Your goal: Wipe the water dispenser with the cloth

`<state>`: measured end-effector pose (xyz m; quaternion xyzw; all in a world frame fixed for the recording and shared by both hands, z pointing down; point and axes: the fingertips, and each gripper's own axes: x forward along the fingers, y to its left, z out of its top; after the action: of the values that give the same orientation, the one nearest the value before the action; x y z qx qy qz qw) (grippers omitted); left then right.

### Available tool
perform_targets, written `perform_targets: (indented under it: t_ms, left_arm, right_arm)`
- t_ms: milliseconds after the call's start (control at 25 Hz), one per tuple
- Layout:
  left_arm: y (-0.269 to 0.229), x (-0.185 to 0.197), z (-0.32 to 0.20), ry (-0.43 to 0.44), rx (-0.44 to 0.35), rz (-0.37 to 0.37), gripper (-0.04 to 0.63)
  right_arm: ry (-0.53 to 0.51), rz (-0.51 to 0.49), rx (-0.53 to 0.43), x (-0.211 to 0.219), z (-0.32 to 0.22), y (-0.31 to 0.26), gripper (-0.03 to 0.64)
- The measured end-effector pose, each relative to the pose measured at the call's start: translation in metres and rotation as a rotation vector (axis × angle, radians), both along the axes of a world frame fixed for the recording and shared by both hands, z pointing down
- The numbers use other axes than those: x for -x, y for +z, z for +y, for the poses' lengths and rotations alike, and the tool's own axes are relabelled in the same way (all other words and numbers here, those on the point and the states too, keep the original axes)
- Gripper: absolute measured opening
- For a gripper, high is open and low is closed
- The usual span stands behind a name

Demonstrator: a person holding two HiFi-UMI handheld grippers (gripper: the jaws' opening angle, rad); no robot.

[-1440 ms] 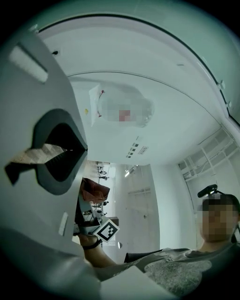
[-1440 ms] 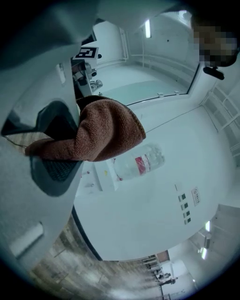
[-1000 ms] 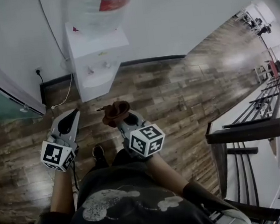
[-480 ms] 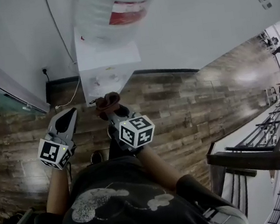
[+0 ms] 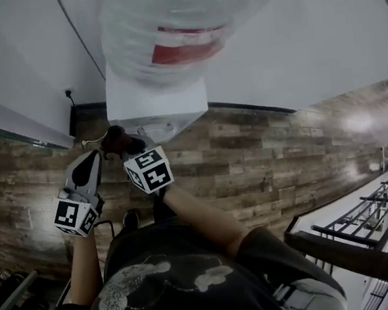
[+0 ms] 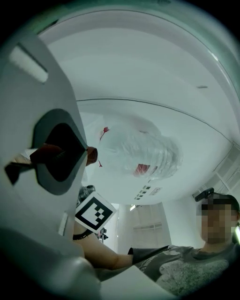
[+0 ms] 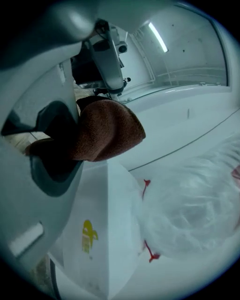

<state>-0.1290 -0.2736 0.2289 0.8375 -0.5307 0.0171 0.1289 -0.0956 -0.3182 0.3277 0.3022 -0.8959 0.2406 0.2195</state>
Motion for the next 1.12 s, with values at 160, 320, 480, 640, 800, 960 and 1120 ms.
perform_targets:
  t_ms: [160, 320, 480, 640, 800, 960, 1120]
  left_arm:
    - [0.009, 0.001, -0.010, -0.044, 0.025, -0.007, 0.017]
    - [0.014, 0.004, -0.015, -0.069, 0.035, -0.012, 0.017]
    - [0.017, -0.003, -0.022, -0.062, 0.047, -0.002, 0.017]
    - [0.020, -0.024, -0.030, -0.020, 0.048, -0.003, 0.017]
    - [0.019, -0.051, -0.040, 0.030, 0.053, 0.000, 0.017]
    - [0.023, -0.080, -0.051, 0.086, 0.047, 0.015, 0.017]
    - [0.027, -0.109, -0.061, 0.153, 0.034, 0.014, 0.017]
  right_arm:
    - [-0.052, 0.035, 0.031, 0.014, -0.015, 0.021, 0.057]
    - [-0.039, 0.031, 0.048, 0.012, -0.027, 0.027, 0.057]
    - [-0.016, -0.014, 0.080, -0.003, -0.029, 0.021, 0.058]
    - [0.042, -0.053, 0.098, -0.036, -0.033, 0.011, 0.058]
    - [0.115, -0.080, 0.110, -0.076, -0.043, 0.000, 0.058]
    - [0.191, -0.093, 0.112, -0.116, -0.050, -0.001, 0.058]
    - [0.283, -0.103, 0.111, -0.160, -0.059, -0.001, 0.058]
